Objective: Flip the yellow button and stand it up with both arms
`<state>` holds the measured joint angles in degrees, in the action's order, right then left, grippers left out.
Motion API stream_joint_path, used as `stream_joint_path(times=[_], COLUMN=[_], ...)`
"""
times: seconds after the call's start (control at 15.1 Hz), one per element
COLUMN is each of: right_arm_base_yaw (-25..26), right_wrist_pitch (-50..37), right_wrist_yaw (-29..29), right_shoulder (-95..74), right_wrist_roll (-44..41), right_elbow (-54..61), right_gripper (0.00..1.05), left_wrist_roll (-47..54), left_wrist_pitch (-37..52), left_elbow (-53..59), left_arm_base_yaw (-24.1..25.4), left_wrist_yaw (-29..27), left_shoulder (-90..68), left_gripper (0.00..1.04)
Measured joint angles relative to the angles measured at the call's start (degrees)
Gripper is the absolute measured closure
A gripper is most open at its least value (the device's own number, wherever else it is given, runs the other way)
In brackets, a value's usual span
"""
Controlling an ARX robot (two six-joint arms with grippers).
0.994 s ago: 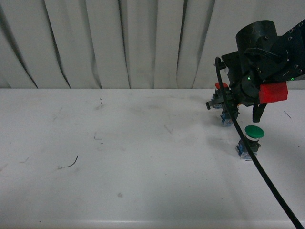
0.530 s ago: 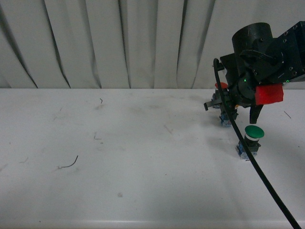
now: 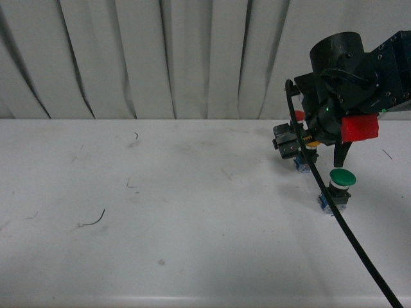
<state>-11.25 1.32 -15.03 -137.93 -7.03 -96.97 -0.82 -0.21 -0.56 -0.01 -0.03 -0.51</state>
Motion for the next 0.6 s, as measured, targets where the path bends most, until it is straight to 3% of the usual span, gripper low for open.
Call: stream_joint_path(times=[0.33,0.6], right_arm_base_yaw=[0.4,4.7], right_wrist_pitch=[-3.9,-15.5], right_wrist_yaw=[4.2,10.8], right_shoulder=[3.7,19.2], right_wrist_roll=[2.7,5.0], right_elbow=[3.5,16.0], right_gripper=[0.06,0.06], left_wrist_roll=[0.0,0.0], left_wrist_pitch=[0.0,0.0], left_elbow=[0.0,0.0], left_arm_base_yaw=[0.0,0.0], left_wrist_yaw=[0.0,0.0], left_shoulder=[0.0,0.0], left_gripper=[0.07,0.07])
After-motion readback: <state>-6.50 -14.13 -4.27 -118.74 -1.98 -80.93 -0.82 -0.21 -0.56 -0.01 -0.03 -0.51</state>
